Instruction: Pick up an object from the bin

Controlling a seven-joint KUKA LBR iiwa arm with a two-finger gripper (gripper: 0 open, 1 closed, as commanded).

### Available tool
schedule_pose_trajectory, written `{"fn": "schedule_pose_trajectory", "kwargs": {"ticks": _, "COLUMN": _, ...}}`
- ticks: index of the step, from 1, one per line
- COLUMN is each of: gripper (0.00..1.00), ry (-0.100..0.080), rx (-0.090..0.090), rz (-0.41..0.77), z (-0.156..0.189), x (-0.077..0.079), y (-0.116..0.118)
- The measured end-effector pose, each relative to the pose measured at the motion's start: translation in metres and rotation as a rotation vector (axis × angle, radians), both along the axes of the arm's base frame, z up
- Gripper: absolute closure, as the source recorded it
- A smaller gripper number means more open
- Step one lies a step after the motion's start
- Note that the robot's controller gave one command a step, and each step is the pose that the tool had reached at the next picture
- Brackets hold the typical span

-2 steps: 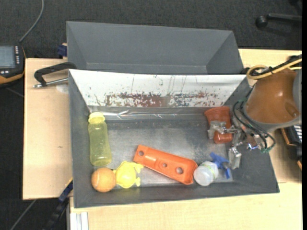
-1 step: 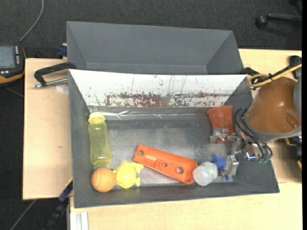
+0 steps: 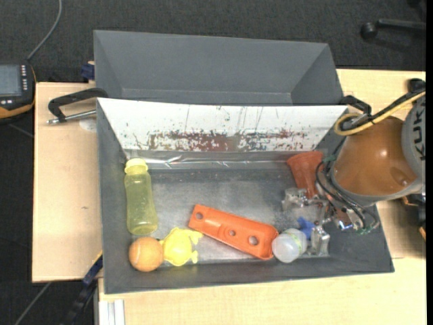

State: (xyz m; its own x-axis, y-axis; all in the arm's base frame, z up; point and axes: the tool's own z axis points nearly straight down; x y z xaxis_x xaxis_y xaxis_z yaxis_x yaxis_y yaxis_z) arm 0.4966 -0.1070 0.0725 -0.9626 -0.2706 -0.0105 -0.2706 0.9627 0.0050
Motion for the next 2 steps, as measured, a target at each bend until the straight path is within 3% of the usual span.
{"fn": "schedule_pose_trajectory", "kwargs": {"ticks": 1, "gripper": 0.0, "ry": -0.002, "rx": 0.001, "rz": 0.087, "z": -0.001, "x": 0.003, "y": 0.023}}
{"fn": "schedule_pose_trajectory", "kwargs": {"ticks": 2, "gripper": 0.0, "ry": 0.001, "rx": 0.003, "rz": -0.148, "z": -0.001, "x": 0.0, "y": 0.038}}
